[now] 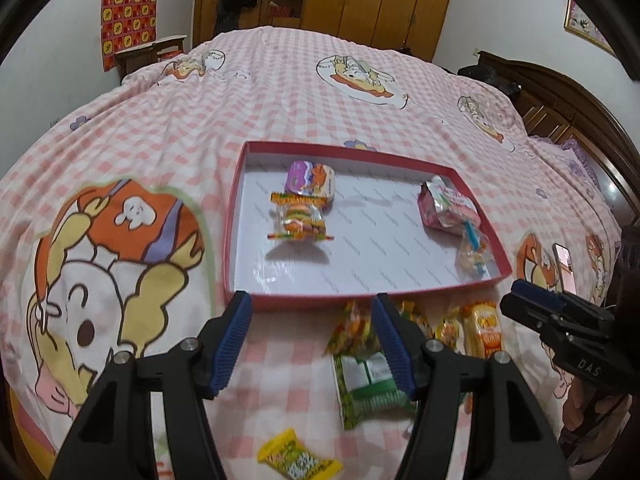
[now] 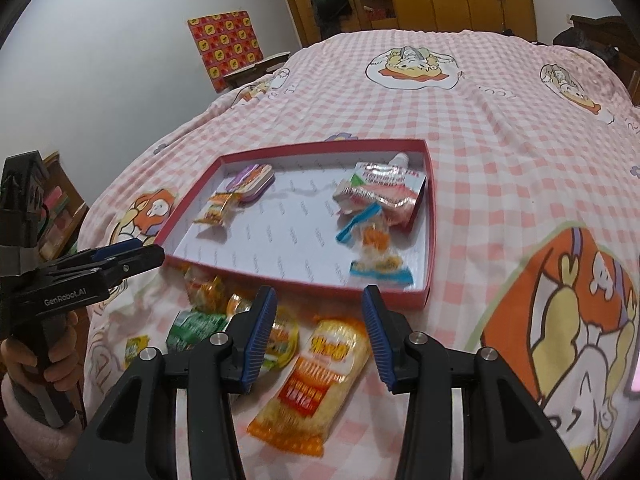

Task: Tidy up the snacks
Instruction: 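Move both tools back from the box toward the remaining snack pile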

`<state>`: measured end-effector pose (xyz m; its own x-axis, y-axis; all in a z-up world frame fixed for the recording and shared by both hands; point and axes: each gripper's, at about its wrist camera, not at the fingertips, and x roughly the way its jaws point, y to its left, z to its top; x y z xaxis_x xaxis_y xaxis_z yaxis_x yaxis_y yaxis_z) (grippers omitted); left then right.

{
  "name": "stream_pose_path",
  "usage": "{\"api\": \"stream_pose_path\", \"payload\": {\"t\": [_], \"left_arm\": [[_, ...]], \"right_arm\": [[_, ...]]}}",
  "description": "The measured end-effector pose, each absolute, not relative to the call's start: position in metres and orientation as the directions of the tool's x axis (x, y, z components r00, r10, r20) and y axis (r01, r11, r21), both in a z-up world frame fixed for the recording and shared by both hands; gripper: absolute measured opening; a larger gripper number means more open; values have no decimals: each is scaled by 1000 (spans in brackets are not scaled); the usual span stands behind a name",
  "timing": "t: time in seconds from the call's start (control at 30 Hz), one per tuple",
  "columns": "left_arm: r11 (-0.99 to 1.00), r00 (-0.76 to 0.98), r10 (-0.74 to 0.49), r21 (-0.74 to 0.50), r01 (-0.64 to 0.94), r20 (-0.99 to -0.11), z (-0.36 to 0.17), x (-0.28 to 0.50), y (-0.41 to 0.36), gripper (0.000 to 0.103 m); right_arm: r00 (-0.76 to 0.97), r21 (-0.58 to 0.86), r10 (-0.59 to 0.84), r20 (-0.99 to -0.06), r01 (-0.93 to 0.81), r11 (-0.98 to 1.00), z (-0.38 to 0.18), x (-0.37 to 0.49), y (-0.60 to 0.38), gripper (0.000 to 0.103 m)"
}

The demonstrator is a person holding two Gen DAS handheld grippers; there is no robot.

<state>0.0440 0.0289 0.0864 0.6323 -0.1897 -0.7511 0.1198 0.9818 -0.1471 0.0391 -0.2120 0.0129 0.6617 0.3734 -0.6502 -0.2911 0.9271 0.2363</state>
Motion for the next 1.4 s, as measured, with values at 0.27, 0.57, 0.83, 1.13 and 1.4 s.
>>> {"api": "stream_pose_path", "payload": {"t": [0.27,0.57,0.83,1.13,1.4], "left_arm": [[979,600,-205,-166,120,-774,72,37,26,65],[976,567,-219,-170,140,-794,58,40,9,65],[974,558,-219,-149,169,-800,51,46,-7,65],[976,558,-206,-128,177,-804,42,57,-19,65],[975,568,-204,-116,187,-798,36,59,-23,50]], "right_arm": [[637,250,374,-674,-279,927,2,19,-212,46],[600,278,370,-709,-245,929,-17,10,-218,46],[583,298,384,-716,-243,923,-24,7,-219,46],[585,277,381,-716,-264,924,-23,0,-215,46],[570,291,399,-718,-275,916,-25,-1,-210,46]]}}
